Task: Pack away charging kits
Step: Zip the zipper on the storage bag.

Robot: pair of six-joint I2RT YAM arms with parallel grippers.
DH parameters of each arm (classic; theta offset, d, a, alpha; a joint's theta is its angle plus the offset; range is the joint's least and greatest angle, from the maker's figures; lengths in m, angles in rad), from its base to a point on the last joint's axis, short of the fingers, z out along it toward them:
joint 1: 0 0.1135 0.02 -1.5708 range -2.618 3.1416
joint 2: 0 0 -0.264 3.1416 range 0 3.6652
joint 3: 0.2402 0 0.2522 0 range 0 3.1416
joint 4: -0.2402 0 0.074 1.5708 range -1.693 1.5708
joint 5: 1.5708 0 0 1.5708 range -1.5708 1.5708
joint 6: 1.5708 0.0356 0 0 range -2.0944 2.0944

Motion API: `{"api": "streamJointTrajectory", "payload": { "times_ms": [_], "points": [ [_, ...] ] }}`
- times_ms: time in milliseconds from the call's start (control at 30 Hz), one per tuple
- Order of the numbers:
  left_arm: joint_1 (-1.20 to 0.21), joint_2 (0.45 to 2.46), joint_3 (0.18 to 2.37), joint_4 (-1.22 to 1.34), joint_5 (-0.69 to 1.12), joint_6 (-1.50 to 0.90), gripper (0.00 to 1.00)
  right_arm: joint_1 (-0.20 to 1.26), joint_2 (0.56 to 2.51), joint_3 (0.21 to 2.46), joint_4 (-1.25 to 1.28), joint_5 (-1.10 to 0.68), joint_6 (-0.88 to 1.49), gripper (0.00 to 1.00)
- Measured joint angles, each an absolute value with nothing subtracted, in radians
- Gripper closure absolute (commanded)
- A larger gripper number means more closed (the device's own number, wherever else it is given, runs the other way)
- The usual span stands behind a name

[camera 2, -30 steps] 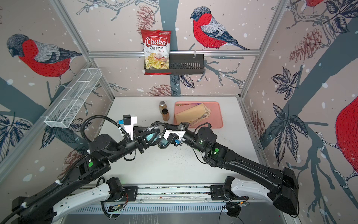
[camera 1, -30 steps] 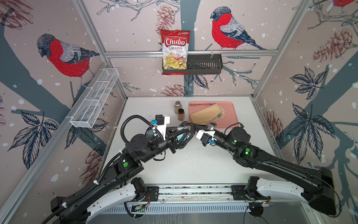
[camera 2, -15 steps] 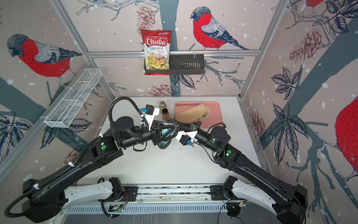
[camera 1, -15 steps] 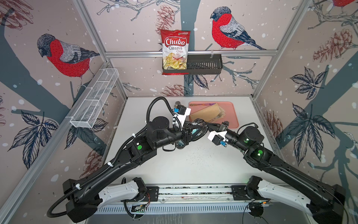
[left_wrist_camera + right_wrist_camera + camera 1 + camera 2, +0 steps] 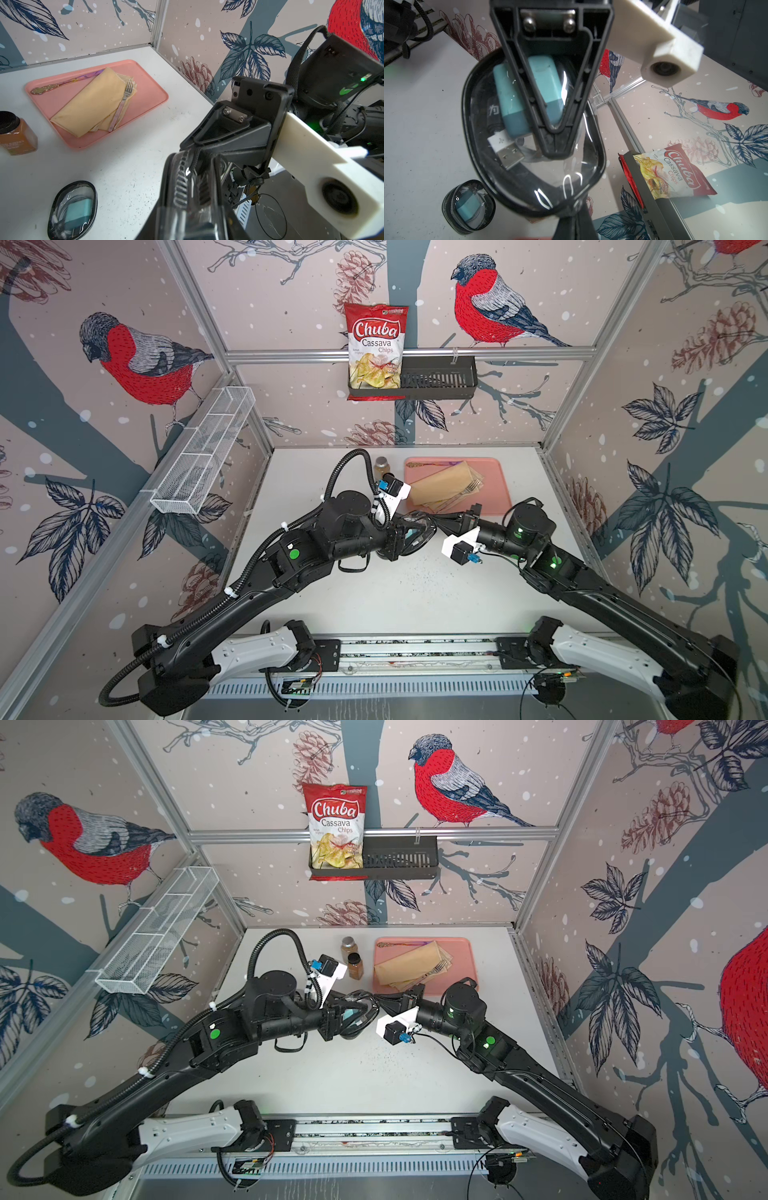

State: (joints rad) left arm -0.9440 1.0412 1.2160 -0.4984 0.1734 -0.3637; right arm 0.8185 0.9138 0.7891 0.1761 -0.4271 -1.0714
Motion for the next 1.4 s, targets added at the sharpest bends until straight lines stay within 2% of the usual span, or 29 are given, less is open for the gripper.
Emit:
{"api": "streamJointTrajectory", "payload": {
  "times_ms": [567,1000,1333,1367,1400],
  "points": [
    [-0.944,1.133,1.247,-0.624,0.186,-0.316,1.00,0.776,0.925,0.804,-0.021,-0.422,-1.259,1.00],
    [-0.944,1.151,1.209,-0.632,0.263,-0.265,1.00,0.764,0.953,0.855,-0.121,-0.512,-1.368,1.00],
    [-0.945,1.196,1.231,-0.687,0.258,-0.256,1.00,0.830,0.997,0.912,-0.197,-0.454,-1.415,1.00],
    [-0.945,1.192,1.231,-0.693,0.252,-0.257,1.00,0.838,1.001,0.913,-0.196,-0.439,-1.415,0.98],
    [-0.945,1.187,1.230,-0.698,0.244,-0.257,1.00,0.844,1.002,0.912,-0.195,-0.429,-1.415,0.89]
  ]
}}
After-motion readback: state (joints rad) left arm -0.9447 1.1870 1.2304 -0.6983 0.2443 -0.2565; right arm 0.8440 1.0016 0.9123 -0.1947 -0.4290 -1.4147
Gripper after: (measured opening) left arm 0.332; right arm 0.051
